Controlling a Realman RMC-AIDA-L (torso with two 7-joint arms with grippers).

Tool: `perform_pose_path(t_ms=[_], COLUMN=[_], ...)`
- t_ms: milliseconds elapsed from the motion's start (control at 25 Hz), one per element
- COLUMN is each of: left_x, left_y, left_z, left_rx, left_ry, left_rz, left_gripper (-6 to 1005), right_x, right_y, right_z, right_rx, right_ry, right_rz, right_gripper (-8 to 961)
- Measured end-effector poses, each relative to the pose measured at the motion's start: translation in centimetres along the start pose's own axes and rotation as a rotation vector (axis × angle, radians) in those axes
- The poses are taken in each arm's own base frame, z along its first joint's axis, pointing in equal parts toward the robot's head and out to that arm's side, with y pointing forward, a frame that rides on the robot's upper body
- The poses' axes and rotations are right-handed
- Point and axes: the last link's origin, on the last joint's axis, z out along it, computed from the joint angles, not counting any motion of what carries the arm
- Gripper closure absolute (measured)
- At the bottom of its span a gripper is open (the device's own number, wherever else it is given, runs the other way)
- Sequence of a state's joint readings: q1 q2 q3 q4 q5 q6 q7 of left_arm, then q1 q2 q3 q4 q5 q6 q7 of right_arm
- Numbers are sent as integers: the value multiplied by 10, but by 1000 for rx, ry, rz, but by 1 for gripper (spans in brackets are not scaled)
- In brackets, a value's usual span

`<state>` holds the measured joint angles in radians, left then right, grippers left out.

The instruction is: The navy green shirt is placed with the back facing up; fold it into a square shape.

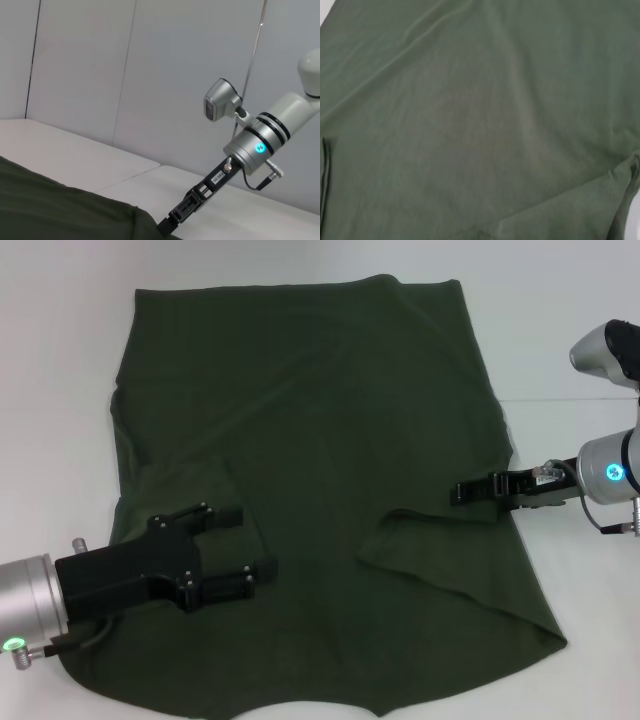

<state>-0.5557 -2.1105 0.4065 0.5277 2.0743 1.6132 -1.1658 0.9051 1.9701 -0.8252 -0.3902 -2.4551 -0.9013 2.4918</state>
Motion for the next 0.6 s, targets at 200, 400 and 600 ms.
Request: perform_pose_path(t_ms=[200,400,600], left_x=[0,0,1], left_y=[0,0,0], left_z=[0,0,1], left_rx=[-1,-1,-2], left_ry=[1,1,1], left_rz=[0,1,2], left_gripper=[111,111,111], right_x=[5,7,6], right_y=[0,0,5], right_z=[6,7,8], right_rx=[-4,-15,-47], right_ry=[-13,-30,-49], right_rz=[20,41,56], right_gripper=[24,24,25])
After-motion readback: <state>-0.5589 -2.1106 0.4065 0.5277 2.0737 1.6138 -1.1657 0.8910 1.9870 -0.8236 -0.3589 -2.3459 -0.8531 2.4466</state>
